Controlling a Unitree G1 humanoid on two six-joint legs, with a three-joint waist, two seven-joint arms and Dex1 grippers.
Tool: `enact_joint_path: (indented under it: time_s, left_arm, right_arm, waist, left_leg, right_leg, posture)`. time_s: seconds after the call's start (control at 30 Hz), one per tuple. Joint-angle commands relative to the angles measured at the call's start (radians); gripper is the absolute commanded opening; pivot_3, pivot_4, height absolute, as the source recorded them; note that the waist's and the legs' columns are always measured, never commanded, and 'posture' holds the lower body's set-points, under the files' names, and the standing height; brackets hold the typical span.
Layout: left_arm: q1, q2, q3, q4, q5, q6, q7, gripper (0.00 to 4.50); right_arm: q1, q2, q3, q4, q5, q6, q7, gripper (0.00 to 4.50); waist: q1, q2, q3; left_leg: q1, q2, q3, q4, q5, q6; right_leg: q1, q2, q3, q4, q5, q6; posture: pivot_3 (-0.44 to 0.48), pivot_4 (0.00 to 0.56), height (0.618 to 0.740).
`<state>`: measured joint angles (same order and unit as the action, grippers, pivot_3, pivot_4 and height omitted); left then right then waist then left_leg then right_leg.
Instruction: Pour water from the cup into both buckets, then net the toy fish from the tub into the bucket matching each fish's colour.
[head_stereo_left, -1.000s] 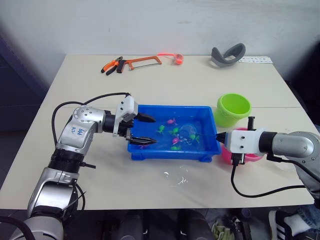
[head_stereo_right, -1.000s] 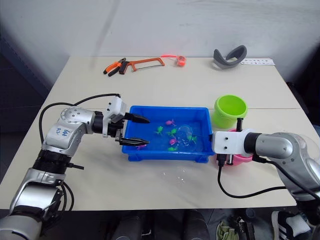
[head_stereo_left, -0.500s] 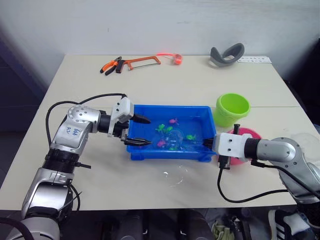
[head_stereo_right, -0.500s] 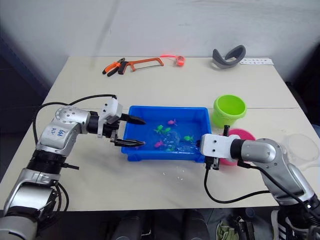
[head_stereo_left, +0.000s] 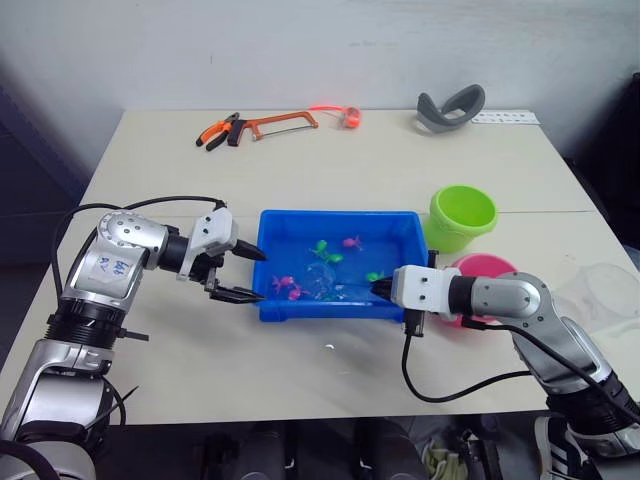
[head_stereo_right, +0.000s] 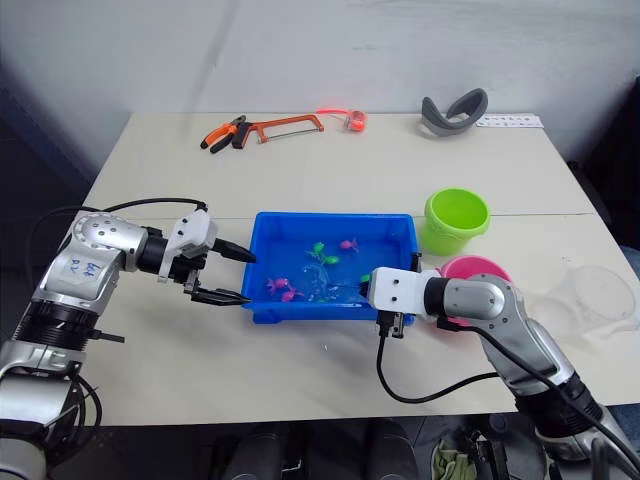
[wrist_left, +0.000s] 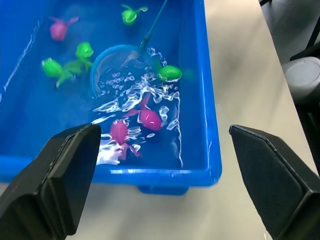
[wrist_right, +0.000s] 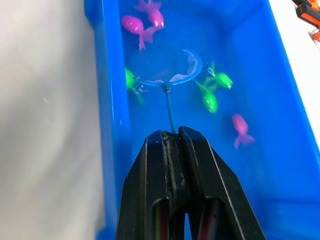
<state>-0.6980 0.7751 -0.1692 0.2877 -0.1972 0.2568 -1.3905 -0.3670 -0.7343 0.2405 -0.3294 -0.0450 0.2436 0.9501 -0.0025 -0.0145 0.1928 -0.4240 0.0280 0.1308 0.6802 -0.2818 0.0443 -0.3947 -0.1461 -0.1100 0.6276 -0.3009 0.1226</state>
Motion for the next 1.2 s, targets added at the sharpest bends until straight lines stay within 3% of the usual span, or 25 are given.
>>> enact_joint_path:
  time_s: [0.03, 0.63, 1.2]
  left_arm:
    - [-0.001, 0.033, 0.008, 0.005, 0.022, -0.036, -0.012, 4.48]
    - [-0.027, 0.061, 0.021, 0.092, 0.05, -0.077, -0.029, 4.48]
    - [-0.017, 0.066, 0.027, 0.064, 0.035, -0.059, -0.032, 4.48]
  right_arm:
    - [-0.014, 0.007, 0.004, -0.003, 0.01, -0.021, 0.01, 0.0]
    - [-0.092, 0.081, 0.081, 0.098, -0.005, -0.147, 0.039, 0.0]
    - [-0.099, -0.028, -0.042, 0.104, -0.032, -0.141, 0.004, 0.0]
  waist:
    - [-0.001, 0.0, 0.0]
    - [-0.003, 0.0, 0.0]
    - [-0.003, 0.0, 0.0]
  left_leg:
    - [0.0, 0.0, 0.0, 0.0, 0.0, 0.0]
    - [0.0, 0.001, 0.001, 0.0, 0.0, 0.0]
    - [0.0, 0.001, 0.002, 0.0, 0.0, 0.0]
  right_leg:
    - [0.0, 0.0, 0.0, 0.0, 0.0, 0.0]
    - [-0.001, 0.001, 0.001, 0.0, 0.0, 0.0]
    - [-0.001, 0.001, 0.001, 0.001, 0.0, 0.0]
  posture:
    - [0.0, 0.15, 0.74]
    - [0.0, 0.15, 0.74]
    - [0.0, 0.15, 0.74]
